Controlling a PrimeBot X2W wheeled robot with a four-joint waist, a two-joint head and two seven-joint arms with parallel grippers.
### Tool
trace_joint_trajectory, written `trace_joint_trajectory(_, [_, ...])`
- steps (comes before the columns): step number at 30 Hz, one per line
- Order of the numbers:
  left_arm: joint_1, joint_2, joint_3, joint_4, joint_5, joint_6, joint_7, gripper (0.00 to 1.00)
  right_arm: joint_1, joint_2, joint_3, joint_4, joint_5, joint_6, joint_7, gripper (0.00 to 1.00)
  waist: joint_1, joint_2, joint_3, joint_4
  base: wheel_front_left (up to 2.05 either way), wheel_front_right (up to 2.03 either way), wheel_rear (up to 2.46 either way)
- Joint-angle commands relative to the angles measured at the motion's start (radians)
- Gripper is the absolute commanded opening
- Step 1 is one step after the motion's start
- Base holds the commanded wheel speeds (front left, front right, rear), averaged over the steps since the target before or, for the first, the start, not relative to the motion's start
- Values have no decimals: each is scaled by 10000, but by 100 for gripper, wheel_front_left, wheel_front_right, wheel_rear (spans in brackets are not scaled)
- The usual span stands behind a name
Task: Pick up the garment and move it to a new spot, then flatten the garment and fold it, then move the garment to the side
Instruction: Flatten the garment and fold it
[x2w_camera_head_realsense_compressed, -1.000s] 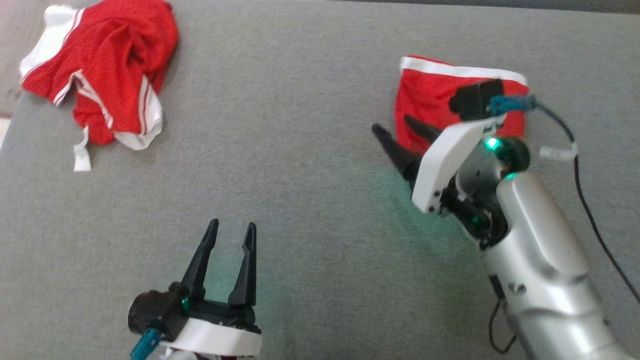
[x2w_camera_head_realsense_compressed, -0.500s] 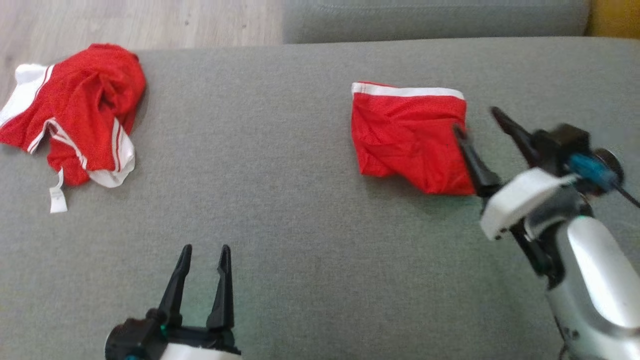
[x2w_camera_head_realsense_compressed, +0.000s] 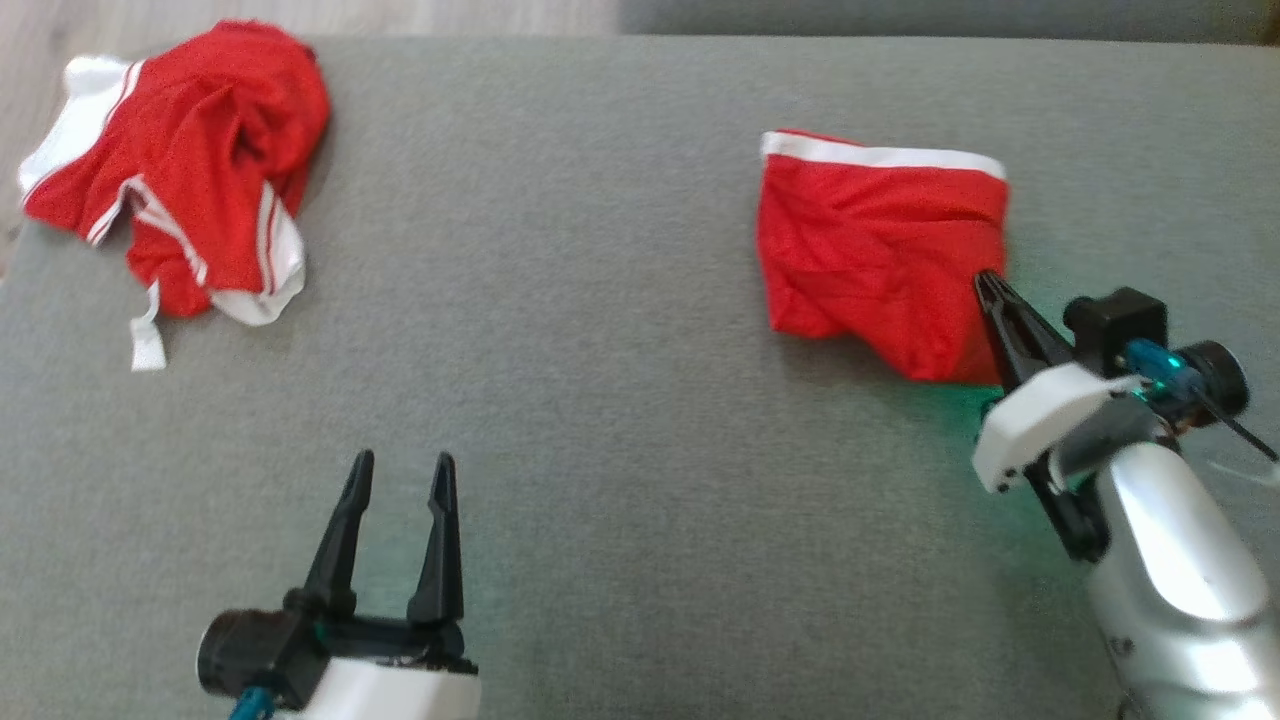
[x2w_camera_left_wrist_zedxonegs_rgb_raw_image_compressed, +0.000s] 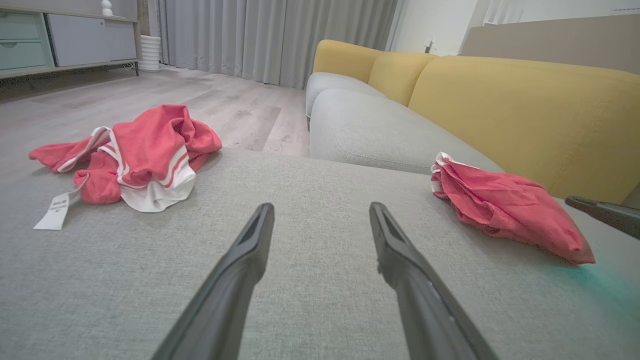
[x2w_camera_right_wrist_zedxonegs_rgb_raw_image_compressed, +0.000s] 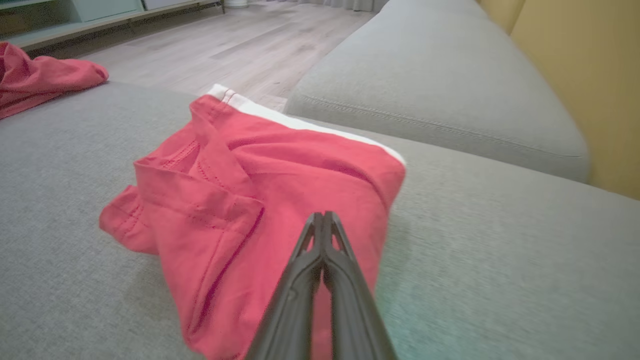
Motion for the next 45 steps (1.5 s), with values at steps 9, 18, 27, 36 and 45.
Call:
trace_joint_trajectory(9, [-463, -18, 281, -194, -198, 85, -53, 100, -1149, 908, 949, 1687, -378, -7, -761, 0, -1, 0, 327, 711, 0, 0, 0])
trace_joint_trajectory(18, [-344, -18, 270, -185, -340, 226, -53, 100, -1364, 1358, 2832, 2248, -140, -7, -1224, 0, -1, 0, 127, 736, 0, 0, 0])
trace_joint_trajectory(27, [-145, -18, 289, -179, -355, 270, -53, 100, -1398, 1476, 4087, 2698, -255, -7, -1359, 0, -1, 0, -229, 321, 0, 0, 0])
trace_joint_trajectory(36, [156, -18, 625, -120, -299, 311, -53, 100, -807, 1263, 3709, 2144, 128, -7, -2078, 19, -1, 0, -956, -88, 0, 0, 0])
trace_joint_trajectory(45, [731, -18, 1075, 0, 169, 159, -53, 100, 1560, 830, 897, 348, -228, -7, -2461, 100, -1, 0, -1906, -328, 0, 0, 0])
